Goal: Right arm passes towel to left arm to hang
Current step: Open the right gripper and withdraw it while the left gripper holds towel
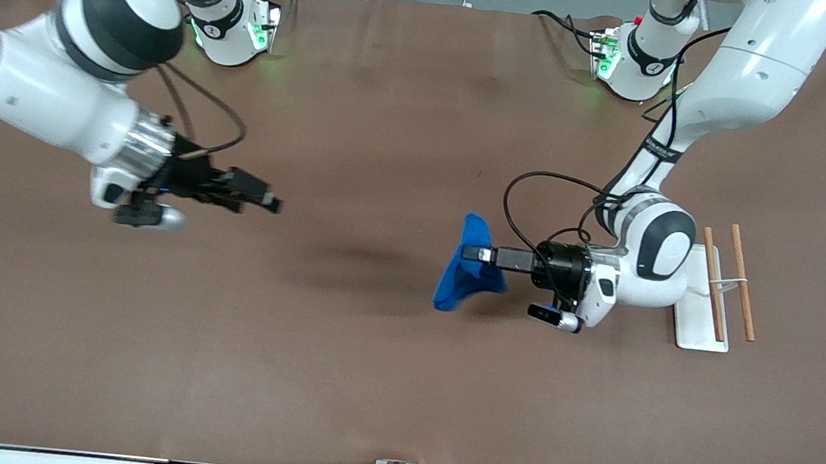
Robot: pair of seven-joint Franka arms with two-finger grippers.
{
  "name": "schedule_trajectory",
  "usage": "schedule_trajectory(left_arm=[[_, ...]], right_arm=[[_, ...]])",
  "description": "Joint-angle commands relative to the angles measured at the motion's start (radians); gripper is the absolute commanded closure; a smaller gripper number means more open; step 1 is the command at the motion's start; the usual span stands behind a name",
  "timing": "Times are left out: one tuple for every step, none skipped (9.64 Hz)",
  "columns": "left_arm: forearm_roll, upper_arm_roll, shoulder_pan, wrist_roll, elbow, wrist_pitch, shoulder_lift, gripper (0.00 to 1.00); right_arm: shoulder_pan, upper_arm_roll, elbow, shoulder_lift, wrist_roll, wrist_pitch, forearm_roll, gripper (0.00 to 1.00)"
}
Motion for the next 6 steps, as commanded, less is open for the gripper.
schedule_trajectory(left_arm=[[0.121,0.004,-0.009,-0.154,0.034,0.198,-0.03,1.0],[0.24,-0.001,-0.012,-0.244,0.06,0.281,-0.042,1.0],[0.351,-0.001,-0.016,-0.332,0.062,0.355,-0.07,1.0],[0.507,-0.001,-0.016,-0.446,0.054,0.406,-0.105,1.0],[0.698,-0.002,-0.003,-0.563,0.051,0.408,-0.133,1.0],[0.873,0.004,0.004,-0.713,0.047,0.403,-0.177,1.0]], right_arm=[[0.011,-0.119,-0.031,-0.087,0.013,-0.056,-0.147,0.0],[0.01,-0.168,-0.026,-0.103,0.011,-0.083,-0.199,0.0],[0.011,-0.234,-0.023,-0.127,0.013,-0.124,-0.254,0.0],[0.011,-0.294,-0.02,-0.152,0.011,-0.17,-0.276,0.0],[0.011,-0.346,0.016,-0.16,0.002,-0.232,-0.287,0.0],[0.011,-0.386,0.089,-0.158,-0.007,-0.329,-0.323,0.0]])
